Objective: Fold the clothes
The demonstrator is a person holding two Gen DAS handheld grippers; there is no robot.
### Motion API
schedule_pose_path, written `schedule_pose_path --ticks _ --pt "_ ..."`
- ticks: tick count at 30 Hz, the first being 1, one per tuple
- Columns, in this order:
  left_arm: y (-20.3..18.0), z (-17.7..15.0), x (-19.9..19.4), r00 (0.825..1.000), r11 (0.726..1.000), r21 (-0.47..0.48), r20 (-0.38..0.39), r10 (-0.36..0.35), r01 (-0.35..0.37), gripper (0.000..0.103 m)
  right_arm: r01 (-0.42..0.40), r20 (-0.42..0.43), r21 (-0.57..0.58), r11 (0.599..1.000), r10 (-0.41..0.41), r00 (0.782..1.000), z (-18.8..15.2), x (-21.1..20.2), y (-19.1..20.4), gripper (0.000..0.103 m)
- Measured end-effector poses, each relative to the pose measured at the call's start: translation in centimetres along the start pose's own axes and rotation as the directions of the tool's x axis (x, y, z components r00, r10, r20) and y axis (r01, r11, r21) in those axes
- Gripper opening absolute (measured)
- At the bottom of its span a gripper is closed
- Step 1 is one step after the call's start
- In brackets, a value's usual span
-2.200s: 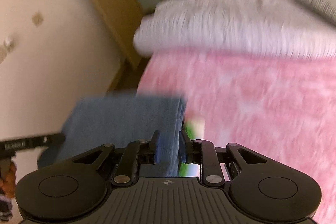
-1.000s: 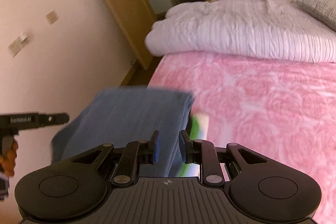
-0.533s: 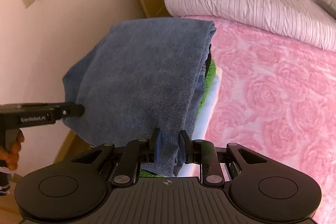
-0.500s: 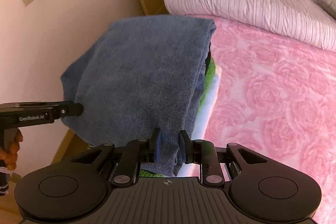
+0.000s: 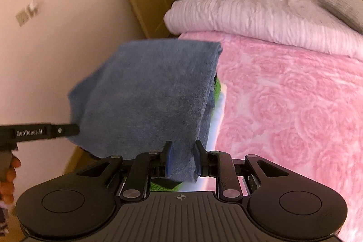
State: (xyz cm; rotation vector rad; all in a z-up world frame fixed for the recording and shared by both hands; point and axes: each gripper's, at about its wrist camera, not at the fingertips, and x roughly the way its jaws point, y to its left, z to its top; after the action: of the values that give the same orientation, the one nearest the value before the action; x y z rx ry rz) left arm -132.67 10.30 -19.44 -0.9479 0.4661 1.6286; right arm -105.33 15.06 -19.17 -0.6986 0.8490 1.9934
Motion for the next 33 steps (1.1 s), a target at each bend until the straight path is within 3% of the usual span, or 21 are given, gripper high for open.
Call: schedule_pose_path --ticks 2,8,14,20,24,30,33 --pt "-0.2 -0.3 -1.9 1.000 1.000 -0.004 -0.008 0.021 -0.021 0.041 -0.010 0.017 0.006 1.000 0.010 1.000 -0.3 -2.1 0.0 0.027" --pt "-2.2 -1.9 -6.4 0.996 0.997 0.006 -0.041 0.078 -0.078 0.043 -0.033 0.021 -0.021 0.999 0.034 0.999 -1.4 -7.0 0.3 0.049" --pt "-5.6 -3.2 -9.9 0.988 0.989 -0.019 -0.051 0.147 -0.148 0.043 -0.079 0.000 -0.103 0.992 0.079 0.997 -1.1 -8.6 0.6 0.049" --pt "-10.5 -5.4 -12.5 0.979 0.974 -0.098 0.013 0.204 -0.202 0.046 -0.145 -0.027 -0.239 0.960 0.143 0.989 -0.7 -11.5 -1.2 0.049" --pt "-14.7 -7.6 -14.3 0.960 0.950 -0.152 0.027 0.280 -0.273 0.046 -0.191 -0.039 -0.312 0.931 0.188 0.981 -0.5 -13.9 -4.0 0.049" --pt "-20.9 -11.2 -16.6 0.915 0.893 -0.251 0.057 0.399 -0.373 0.053 -0.224 -0.081 -0.423 0.878 0.210 0.974 -0.8 -16.3 -8.1 0.049" --pt "-22.7 -12.1 -17.8 0.919 0.891 -0.275 0.057 0.390 -0.361 0.052 -0.232 -0.091 -0.439 0.868 0.214 0.972 -1.1 -17.3 -9.5 0.049"
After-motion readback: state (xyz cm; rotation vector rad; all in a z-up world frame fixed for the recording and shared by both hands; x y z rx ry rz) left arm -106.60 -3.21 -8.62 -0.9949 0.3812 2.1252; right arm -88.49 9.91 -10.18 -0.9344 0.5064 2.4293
